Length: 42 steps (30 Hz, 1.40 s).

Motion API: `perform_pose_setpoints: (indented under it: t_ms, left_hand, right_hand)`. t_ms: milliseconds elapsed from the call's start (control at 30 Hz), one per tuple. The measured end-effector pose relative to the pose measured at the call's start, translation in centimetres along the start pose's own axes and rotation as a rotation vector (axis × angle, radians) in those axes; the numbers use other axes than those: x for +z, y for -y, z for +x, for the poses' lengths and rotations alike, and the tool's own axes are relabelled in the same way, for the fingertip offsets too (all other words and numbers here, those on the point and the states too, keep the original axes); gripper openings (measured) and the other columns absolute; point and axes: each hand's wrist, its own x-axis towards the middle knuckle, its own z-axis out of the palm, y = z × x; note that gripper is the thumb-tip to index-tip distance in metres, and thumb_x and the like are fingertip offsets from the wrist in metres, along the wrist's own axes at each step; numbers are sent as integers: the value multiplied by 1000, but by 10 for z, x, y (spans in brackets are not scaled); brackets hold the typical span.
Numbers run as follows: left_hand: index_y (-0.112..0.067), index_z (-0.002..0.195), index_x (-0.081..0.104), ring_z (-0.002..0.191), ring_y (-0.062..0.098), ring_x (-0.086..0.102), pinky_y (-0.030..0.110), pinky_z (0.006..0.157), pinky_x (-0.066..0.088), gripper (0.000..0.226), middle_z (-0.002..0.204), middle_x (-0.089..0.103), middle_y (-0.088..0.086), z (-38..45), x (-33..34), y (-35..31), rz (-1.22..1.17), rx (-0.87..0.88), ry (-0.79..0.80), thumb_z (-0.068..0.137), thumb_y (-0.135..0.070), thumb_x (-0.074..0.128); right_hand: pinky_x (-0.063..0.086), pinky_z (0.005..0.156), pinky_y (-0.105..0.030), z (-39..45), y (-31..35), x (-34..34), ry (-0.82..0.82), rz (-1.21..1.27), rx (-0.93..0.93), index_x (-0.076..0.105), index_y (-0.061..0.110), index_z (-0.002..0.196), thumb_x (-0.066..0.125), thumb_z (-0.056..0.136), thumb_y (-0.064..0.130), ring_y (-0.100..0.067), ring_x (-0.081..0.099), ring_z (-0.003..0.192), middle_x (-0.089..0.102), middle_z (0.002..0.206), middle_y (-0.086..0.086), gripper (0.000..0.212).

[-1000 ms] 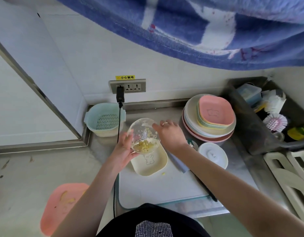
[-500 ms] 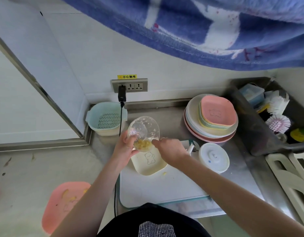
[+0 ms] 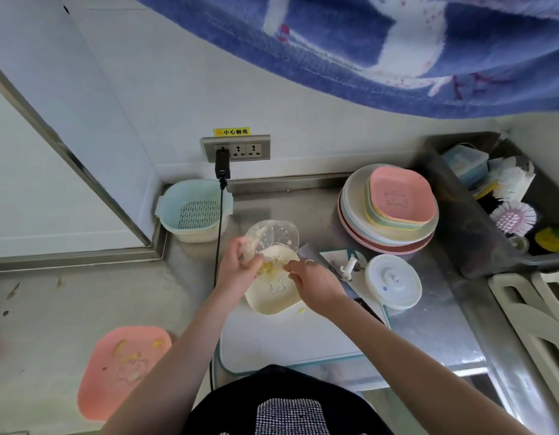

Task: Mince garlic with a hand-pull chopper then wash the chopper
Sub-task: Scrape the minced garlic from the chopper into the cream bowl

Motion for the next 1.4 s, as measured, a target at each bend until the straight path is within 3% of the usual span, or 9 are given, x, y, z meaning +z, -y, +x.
perform_pose_setpoints:
  t_ms: [200, 400, 633, 833, 1000, 1100, 1267, 1400]
  left_hand:
    - [-7, 119, 49, 92, 15, 50, 15, 69, 36, 40, 99, 51, -2, -6, 0, 1, 240, 183, -60, 84, -10, 70]
    - [-6, 125, 46, 102, 12, 47, 19, 85, 34, 45, 105, 50, -12, -4, 0, 1, 227, 196, 9, 86, -9, 68]
    - [-8, 123, 47, 104, 10, 48, 16, 84, 33, 42, 103, 47, -24, -4, -5, 2, 237, 233, -8, 86, -7, 67]
    - [-8, 122, 48, 89, 10, 48, 11, 71, 37, 42, 98, 51, -10, -5, 0, 2, 277, 245, 3, 86, -11, 69]
    - [-13, 124, 47, 99, 19, 54, 32, 86, 45, 42, 108, 51, -7, -1, -1, -2, 210, 217, -48, 87, -14, 67]
    - [-14, 124, 46, 96, 13, 50, 25, 80, 40, 43, 112, 50, -6, 1, -9, 0, 245, 222, -60, 87, -16, 67]
    - [-9, 121, 49, 84, 11, 46, 13, 66, 33, 44, 95, 50, -8, -4, -4, 1, 312, 256, -44, 84, -12, 71]
    - [-10, 120, 50, 83, 5, 48, 14, 69, 37, 48, 95, 49, -21, -8, 1, -2, 278, 284, -30, 79, -21, 72]
  right_hand:
    - [49, 77, -39, -12, -18, 0, 3, -53, -15, 62, 24, 121, 43, 96, 17, -31, 59, 96, 62, 104, -9, 32]
    - [44, 71, -32, 5, 1, -3, -116, 119, -50, 62, 18, 120, 48, 94, 12, -28, 59, 95, 61, 104, -9, 30]
    - [48, 77, -35, -9, -27, 11, 19, 94, -4, 63, 23, 119, 46, 95, 14, -28, 60, 97, 60, 106, -8, 31]
    - [47, 77, -32, 6, -16, -1, -135, 152, -28, 64, 18, 118, 50, 93, 11, -30, 61, 96, 63, 108, -11, 29]
    - [48, 81, -33, 7, 0, 13, 2, 193, -56, 62, 20, 118, 48, 94, 11, -26, 60, 101, 63, 113, -7, 29]
    - [47, 79, -32, -9, -26, 12, 34, 113, 0, 62, 22, 118, 47, 95, 14, -25, 60, 100, 61, 112, -6, 28]
    - [48, 77, -35, 4, -17, -1, -131, 119, -33, 62, 17, 119, 48, 94, 10, -31, 59, 96, 61, 107, -13, 30]
    - [44, 69, -33, 13, -1, 9, -72, -33, -25, 57, 19, 116, 45, 92, 6, -31, 56, 94, 56, 102, -11, 30]
